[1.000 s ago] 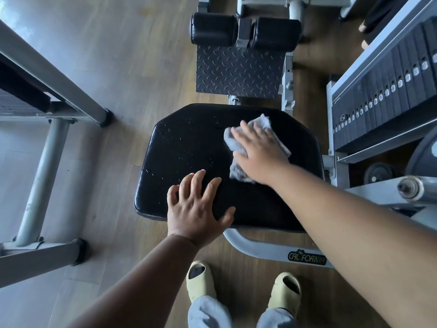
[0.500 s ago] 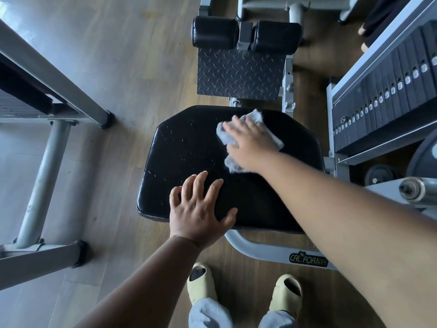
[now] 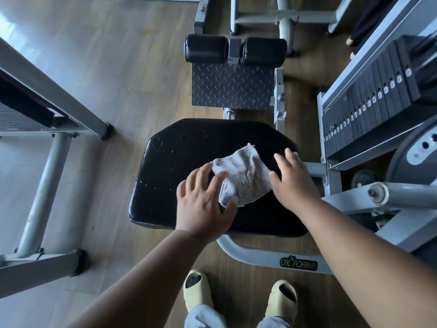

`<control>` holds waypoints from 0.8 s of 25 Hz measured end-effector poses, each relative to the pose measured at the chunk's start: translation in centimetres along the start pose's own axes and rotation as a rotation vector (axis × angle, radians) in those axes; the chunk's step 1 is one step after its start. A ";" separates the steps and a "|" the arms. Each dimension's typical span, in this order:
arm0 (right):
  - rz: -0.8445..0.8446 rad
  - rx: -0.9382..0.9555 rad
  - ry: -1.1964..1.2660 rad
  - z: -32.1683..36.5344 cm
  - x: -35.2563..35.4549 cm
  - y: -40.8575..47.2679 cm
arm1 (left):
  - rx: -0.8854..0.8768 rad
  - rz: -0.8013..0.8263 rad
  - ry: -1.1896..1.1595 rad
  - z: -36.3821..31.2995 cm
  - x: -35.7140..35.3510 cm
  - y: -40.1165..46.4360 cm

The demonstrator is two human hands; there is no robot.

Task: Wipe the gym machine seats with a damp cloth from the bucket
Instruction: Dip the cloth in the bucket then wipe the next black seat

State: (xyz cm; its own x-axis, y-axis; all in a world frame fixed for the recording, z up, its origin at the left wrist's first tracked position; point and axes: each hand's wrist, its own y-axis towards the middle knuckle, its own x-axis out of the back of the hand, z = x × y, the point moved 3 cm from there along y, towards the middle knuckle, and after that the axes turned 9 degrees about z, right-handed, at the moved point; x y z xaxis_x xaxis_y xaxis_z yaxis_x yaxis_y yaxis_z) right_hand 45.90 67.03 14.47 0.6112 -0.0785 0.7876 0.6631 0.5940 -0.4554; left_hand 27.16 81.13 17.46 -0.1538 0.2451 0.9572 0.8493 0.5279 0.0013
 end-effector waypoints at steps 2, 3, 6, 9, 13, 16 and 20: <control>-0.001 0.053 -0.094 -1.0 -1.1 -0.2 | -0.107 0.048 -0.019 -3.7 -0.6 2.9; -0.029 0.088 -0.108 -1.3 -1.4 -0.3 | -0.136 0.129 -0.003 -5.2 -1.2 4.4; -0.081 0.142 -0.139 -1.6 -1.7 -0.2 | -0.081 0.432 0.101 -6.5 -4.0 7.1; -0.065 0.125 -0.142 -1.7 -1.9 -0.2 | 0.002 0.435 0.182 -5.8 -4.7 5.7; -0.031 0.150 -0.249 -1.4 -1.9 -0.4 | 0.026 0.285 0.175 -4.0 -3.2 0.1; -0.012 0.139 -0.318 -1.4 -2.2 -0.2 | 0.074 0.257 0.205 -2.8 -3.1 -0.8; -0.027 0.126 -0.279 -1.6 -2.2 0.0 | 0.026 0.248 0.217 -6.3 -4.5 -0.6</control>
State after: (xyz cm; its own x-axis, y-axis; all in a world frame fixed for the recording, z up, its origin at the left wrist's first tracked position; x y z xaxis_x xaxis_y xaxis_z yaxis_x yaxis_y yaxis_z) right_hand 45.26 65.92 12.00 0.4408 0.1168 0.8900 0.6077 0.6909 -0.3916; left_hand 30.56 74.56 14.99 0.1693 0.1910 0.9669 0.8339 0.4952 -0.2438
